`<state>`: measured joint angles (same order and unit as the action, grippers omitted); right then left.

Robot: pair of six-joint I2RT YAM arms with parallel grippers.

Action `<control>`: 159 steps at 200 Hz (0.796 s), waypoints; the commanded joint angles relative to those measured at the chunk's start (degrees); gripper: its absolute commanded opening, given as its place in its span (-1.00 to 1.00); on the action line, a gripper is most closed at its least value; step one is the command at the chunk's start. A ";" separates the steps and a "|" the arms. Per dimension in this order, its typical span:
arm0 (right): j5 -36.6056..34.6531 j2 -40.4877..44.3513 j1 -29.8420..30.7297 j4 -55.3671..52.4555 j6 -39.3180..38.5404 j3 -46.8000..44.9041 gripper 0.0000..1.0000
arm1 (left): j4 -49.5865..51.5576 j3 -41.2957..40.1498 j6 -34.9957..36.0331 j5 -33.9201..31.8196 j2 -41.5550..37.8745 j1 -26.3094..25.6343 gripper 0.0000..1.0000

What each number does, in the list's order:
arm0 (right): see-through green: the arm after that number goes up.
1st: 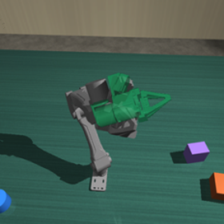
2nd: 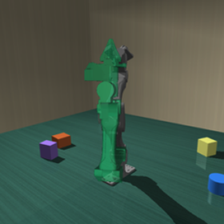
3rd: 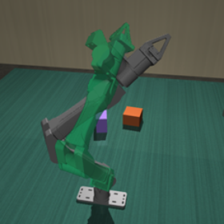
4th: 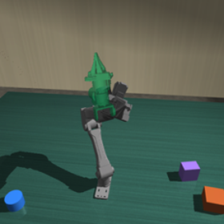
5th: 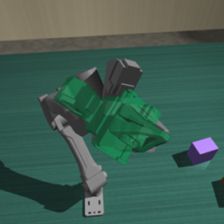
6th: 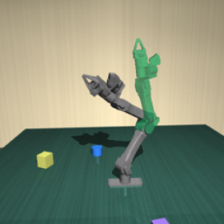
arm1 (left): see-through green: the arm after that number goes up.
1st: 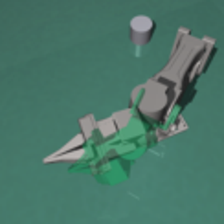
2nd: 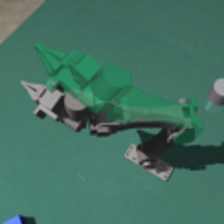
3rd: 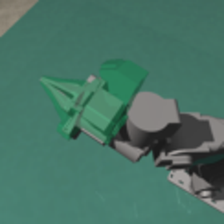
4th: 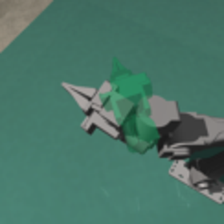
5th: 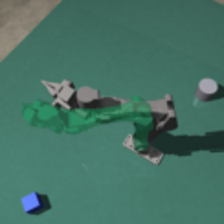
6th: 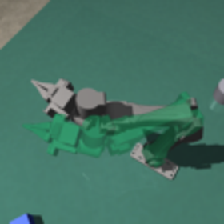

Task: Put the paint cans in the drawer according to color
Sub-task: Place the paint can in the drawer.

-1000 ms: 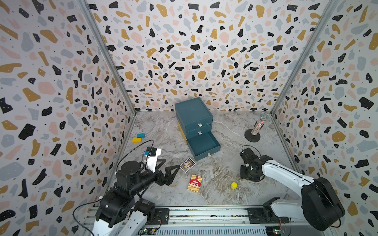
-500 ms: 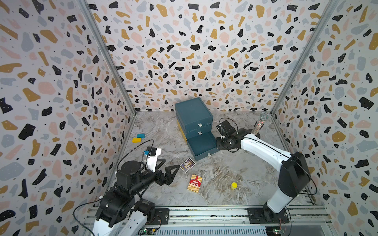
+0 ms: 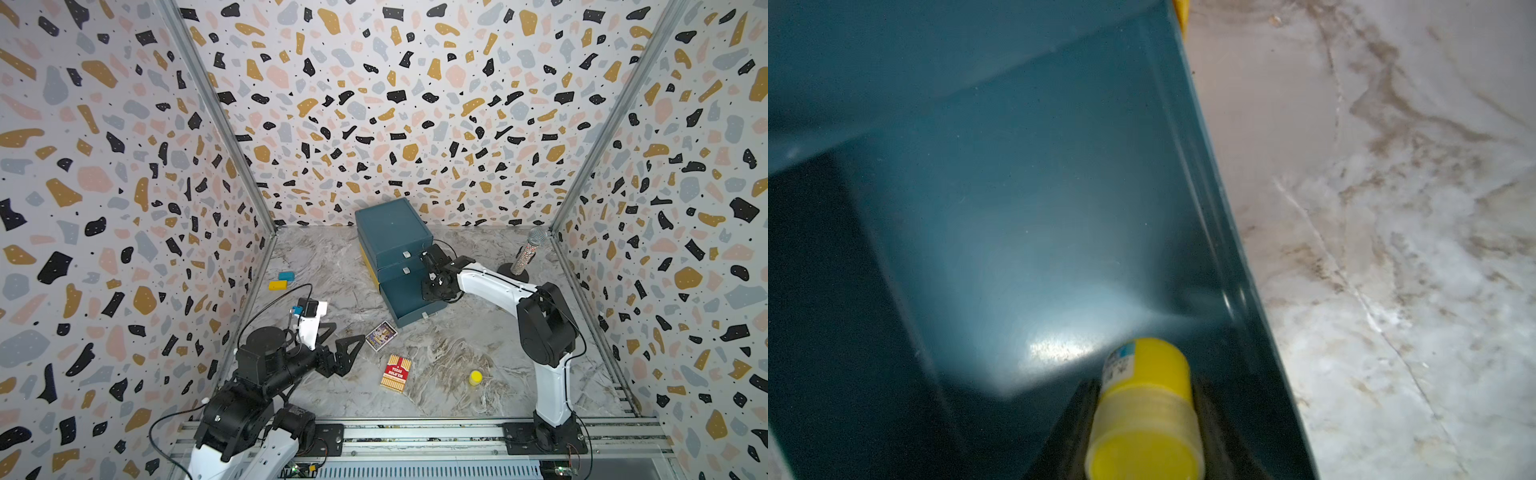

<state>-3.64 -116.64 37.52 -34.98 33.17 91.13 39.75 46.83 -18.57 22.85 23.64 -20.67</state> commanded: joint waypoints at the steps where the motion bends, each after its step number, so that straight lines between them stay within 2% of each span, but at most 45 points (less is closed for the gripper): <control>1: -0.45 -0.13 0.09 0.09 -0.37 1.81 -0.43 | -2.75 -0.55 0.99 -0.49 0.09 0.27 0.99; 73: -1.01 -1.95 0.06 -0.25 -0.53 2.59 0.06 | -2.77 -0.50 0.99 -0.53 0.08 0.22 0.99; 100: -1.45 -0.36 0.10 -1.34 -1.42 3.29 0.12 | -2.74 -0.49 1.01 -0.40 0.15 0.24 0.99; 137: -4.27 11.27 0.62 -1.28 -3.09 -1.11 0.13 | -2.75 -0.45 0.99 -0.77 0.01 0.21 0.99; 159: -4.80 20.24 1.28 -1.71 -3.72 -8.25 0.14 | -2.66 -0.47 0.99 -0.92 0.09 0.22 0.99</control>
<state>-6.28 -109.01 37.85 -34.72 31.00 87.70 39.75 46.83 -18.57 22.22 23.64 -20.67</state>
